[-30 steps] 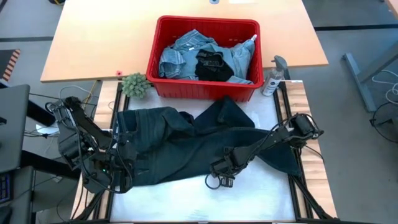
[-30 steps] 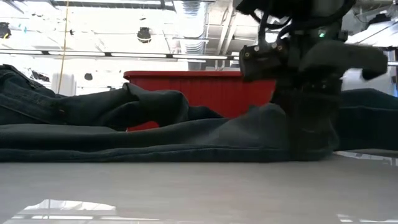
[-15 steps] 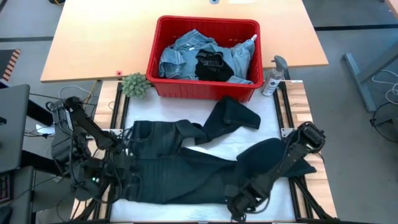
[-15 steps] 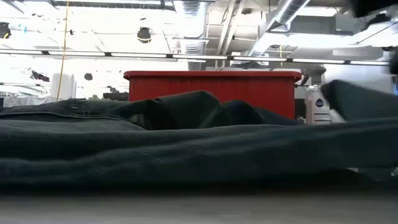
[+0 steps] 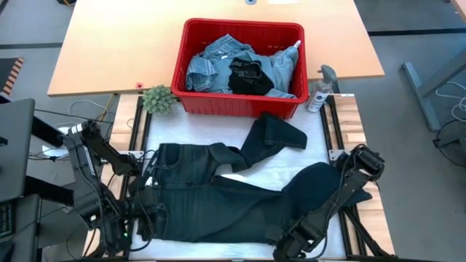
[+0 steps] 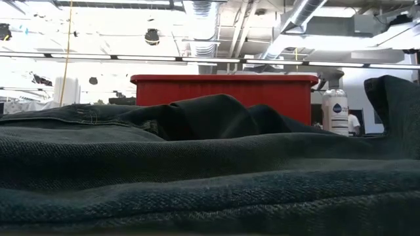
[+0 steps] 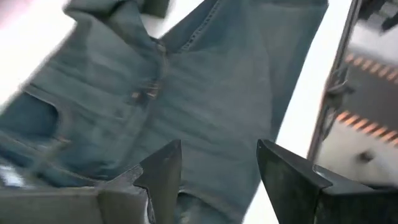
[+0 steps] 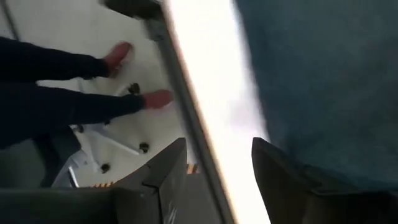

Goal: Fold Laundry from Bin
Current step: Fold the black pants

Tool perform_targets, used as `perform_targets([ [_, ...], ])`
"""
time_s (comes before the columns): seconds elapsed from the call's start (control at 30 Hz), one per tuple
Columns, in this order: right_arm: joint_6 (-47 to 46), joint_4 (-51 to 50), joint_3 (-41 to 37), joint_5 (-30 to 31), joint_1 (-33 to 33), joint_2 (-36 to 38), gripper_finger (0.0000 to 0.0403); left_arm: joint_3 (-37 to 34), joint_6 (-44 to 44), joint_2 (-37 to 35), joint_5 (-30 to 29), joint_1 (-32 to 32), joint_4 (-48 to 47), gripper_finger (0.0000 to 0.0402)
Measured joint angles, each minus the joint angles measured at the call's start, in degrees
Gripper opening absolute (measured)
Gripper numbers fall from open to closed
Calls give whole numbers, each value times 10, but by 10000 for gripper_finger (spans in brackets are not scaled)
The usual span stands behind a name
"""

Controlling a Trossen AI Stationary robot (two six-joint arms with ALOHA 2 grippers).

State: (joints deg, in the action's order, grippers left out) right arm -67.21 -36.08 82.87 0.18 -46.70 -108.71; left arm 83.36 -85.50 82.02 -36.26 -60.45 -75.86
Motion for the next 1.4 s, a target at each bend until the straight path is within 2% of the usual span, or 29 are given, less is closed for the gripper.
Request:
perform_targets([
  [0.17, 48, -26, 54, 10, -1, 0, 201, -87, -46, -57, -19, -4, 97, 196],
  [0.3, 86, -64, 90, 62, 3, 0, 196, -165, -48, -124, -55, -10, 203, 196],
  [0.37, 108, -76, 102, 84, 9, 1, 196, -200, -52, -159, -49, -11, 225, 196],
  [0.5, 136, -111, 113, 116, 29, 1, 196, -264, -152, -210, 11, -10, 190, 196],
  [0.67, 134, -145, 113, 209, 56, 0, 196, -320, -283, -221, 41, -10, 134, 196],
  [0.83, 138, -144, 113, 267, 88, -1, 194, -356, -308, -213, 46, -10, 137, 196],
  [0.93, 145, -144, 113, 274, 105, -1, 193, -375, -323, -201, 86, -14, 127, 196],
  [1.13, 152, -145, 113, 275, 120, -1, 193, -400, -410, -175, 171, -23, 78, 196],
  [1.4, 152, -144, 113, 276, 118, -1, 191, -428, -457, -173, 169, -26, 67, 196],
])
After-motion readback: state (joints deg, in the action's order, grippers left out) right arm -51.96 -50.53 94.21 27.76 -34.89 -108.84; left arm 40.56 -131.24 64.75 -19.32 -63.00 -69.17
